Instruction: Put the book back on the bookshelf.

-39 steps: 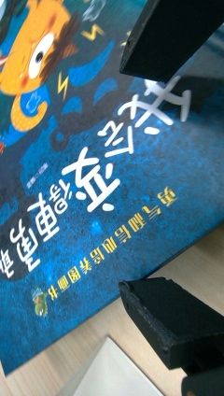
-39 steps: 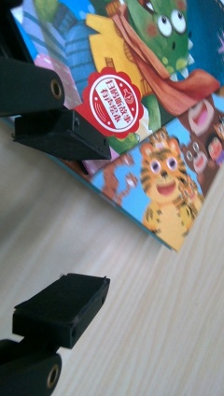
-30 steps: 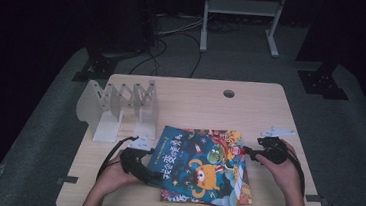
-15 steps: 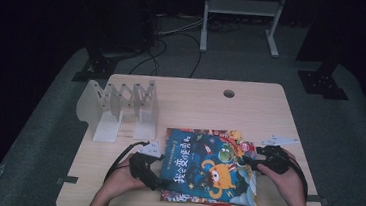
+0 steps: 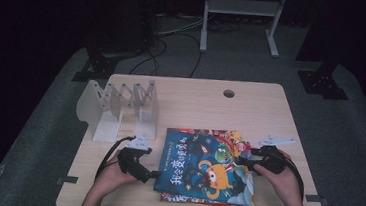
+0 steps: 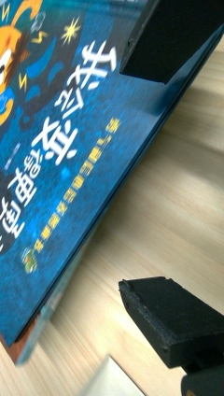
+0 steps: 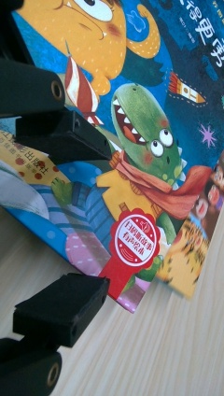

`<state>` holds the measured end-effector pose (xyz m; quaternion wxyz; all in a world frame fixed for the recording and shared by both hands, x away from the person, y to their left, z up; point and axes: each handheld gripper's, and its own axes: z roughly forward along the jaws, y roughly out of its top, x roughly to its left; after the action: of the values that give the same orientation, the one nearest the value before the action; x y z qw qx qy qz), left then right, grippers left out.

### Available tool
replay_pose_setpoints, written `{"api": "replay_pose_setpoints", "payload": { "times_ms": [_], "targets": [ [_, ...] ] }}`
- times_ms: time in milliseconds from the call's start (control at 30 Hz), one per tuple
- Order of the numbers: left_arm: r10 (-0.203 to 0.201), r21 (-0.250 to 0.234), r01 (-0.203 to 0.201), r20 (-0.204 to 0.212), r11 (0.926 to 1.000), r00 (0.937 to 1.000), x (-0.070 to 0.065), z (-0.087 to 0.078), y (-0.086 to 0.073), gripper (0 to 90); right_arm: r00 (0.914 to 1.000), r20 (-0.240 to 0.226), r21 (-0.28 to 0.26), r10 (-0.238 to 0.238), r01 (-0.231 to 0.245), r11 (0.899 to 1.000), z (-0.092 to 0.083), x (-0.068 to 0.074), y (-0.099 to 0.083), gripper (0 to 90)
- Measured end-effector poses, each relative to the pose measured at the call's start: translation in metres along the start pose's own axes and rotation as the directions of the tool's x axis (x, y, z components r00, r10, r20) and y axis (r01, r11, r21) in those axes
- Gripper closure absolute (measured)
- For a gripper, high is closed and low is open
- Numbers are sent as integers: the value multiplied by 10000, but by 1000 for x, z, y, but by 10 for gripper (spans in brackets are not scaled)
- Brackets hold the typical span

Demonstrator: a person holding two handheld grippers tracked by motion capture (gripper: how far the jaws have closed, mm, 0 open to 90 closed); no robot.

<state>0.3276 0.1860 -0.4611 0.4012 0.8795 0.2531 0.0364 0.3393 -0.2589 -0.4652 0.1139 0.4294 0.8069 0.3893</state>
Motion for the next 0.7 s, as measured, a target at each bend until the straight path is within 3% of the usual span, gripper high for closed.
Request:
{"api": "replay_pose_setpoints", "payload": {
  "times_ms": [333,700],
  "targets": [
    [-400,-44,399,-254,9992,9989,7,-16,-11,0,9980,-110,-10,-615,615,9981,18,26,14,318],
    [-619,-20,619,-421,9981,9972,9,-23,-19,0,9945,-524,-155,-909,902,9958,33,45,23,320]
  ]
}}
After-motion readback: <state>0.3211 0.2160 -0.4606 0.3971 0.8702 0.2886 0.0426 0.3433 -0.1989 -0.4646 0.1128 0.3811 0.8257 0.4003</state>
